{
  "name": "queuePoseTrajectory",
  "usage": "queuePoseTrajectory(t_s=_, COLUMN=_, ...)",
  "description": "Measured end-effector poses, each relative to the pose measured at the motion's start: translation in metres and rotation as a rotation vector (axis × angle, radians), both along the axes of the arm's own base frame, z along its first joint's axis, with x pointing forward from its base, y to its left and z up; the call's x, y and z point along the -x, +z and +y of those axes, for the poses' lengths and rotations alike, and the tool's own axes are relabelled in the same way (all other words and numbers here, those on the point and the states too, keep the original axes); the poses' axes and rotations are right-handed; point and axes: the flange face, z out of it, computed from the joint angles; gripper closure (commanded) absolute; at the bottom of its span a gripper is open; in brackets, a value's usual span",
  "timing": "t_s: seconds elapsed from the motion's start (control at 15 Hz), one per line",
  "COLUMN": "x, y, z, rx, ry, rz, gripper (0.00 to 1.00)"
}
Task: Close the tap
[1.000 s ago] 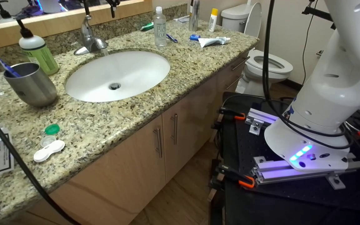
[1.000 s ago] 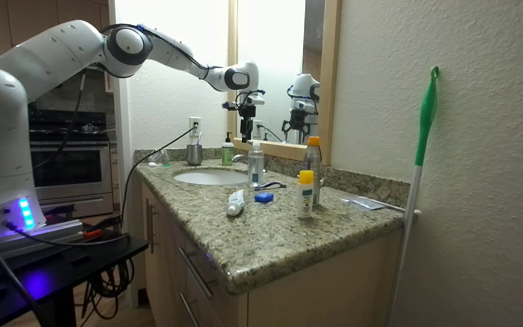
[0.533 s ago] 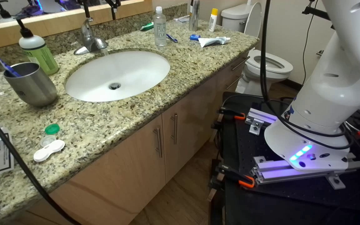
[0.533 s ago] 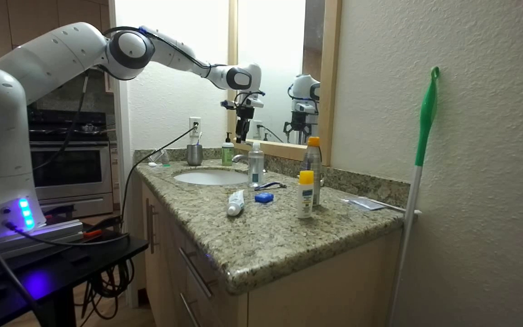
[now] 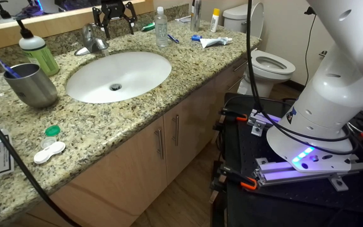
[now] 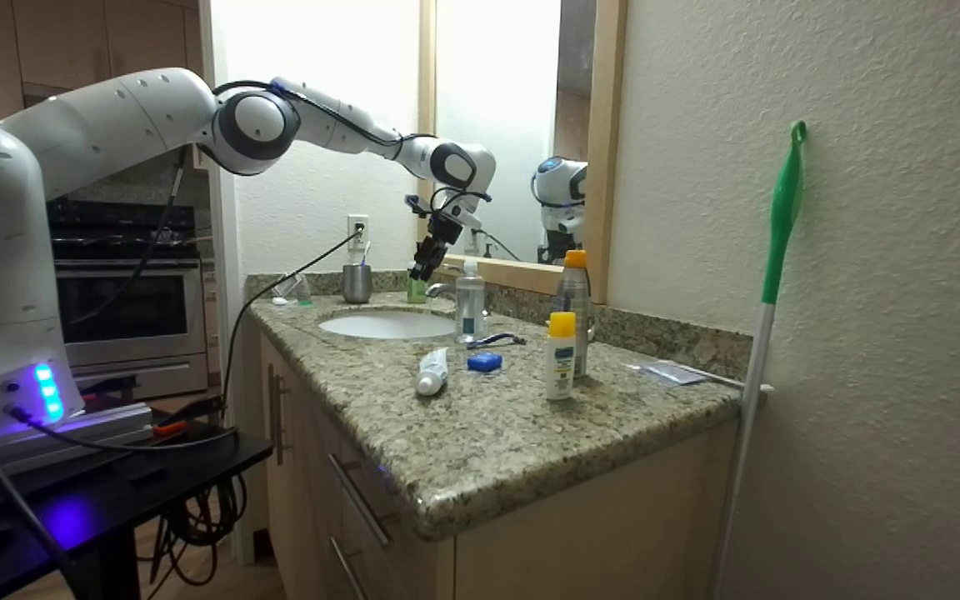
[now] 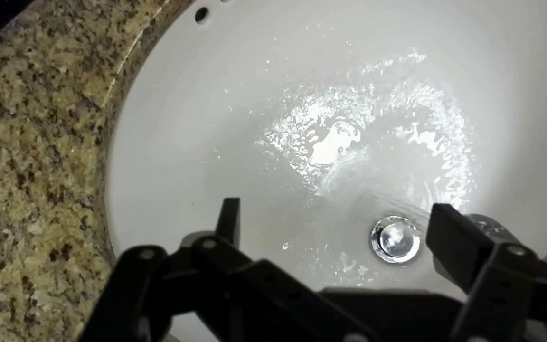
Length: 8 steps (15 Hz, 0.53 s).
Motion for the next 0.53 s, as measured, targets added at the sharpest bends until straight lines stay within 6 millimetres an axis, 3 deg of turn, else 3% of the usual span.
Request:
queuePoseTrajectory(t_s=0.2, x=-0.015, y=0.028, z=0.017, rx=0.061, ry=0.049, rz=-0.048, gripper=0.00)
queuePoseTrajectory(t_s=0.4, x=-0.034, y=0.087, z=0.044, rx=0.193, ry=0.112, rz=-0.139, gripper=0.00)
queuePoseTrajectory(t_s=0.53, x=-0.041, y=0.119, z=0.052, rx=0.278, ry=0.125, rz=-0.196, gripper=0.00)
